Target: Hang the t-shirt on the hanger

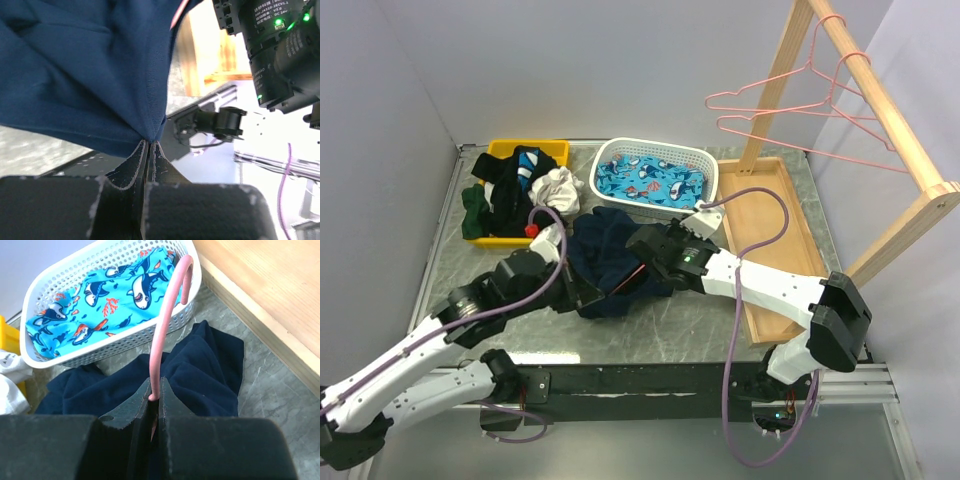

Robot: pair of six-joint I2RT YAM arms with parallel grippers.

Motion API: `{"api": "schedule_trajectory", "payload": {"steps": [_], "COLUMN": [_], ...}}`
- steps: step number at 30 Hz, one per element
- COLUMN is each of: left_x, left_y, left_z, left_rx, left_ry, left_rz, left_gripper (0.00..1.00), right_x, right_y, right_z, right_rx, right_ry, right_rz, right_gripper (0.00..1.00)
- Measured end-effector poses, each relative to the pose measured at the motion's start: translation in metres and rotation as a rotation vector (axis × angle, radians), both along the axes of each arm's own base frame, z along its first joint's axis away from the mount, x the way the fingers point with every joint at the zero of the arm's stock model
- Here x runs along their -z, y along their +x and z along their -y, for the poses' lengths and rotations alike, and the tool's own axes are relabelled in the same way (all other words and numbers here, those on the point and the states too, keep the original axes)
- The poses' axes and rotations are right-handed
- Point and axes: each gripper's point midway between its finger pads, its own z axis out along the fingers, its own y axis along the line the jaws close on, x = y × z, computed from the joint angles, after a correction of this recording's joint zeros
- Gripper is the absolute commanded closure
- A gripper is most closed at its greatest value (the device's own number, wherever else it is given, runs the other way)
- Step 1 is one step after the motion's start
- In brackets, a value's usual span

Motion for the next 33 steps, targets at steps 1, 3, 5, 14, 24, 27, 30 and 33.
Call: {"api": "schedule_trajectory", "payload": {"steps": [1,3,5,14,24,27,30,33], "left_x": [-0.001,0.000,0.000,-0.031,-0.064,-0.091,-0.122,-0.132], "left_y": [0.001,0.006,0.011,0.058,0.094,0.098,0.101,0.104], "left_z": [0.005,0.017,0.029,0.055,0.033,0.023,0.017,0.016], "left_rx": [0.008,0.028,0.042,-0.044,-0.233,-0.276,-0.288,-0.282], "left_ry": [-0.009,-0.022,-0.030,-0.171,-0.264,-0.277,-0.278,-0.254], "left_rz": [-0.007,-0.022,-0.035,-0.019,0.042,0.101,0.168,0.220], "left_gripper": [0.99,0.99,0.99,0.99,0.99,0.99,0.99,0.94], "right_x": [-0.003,-0.009,-0.015,-0.033,-0.084,-0.105,-0.127,-0.137], "right_y": [-0.001,-0.001,-0.002,-0.001,-0.001,-0.003,-0.003,-0.001], "right_z": [-0.001,-0.004,-0.007,-0.012,-0.032,-0.040,-0.050,-0.056], "right_rx": [-0.002,-0.003,-0.008,-0.020,-0.074,-0.105,-0.142,-0.169], "right_ry": [0.001,0.008,0.017,0.027,0.066,0.070,0.074,0.061], "right_rz": [0.001,0.007,0.012,0.020,0.066,0.086,0.117,0.132], "right_gripper": [1.00,1.00,1.00,1.00,1.00,1.00,1.00,1.00]}}
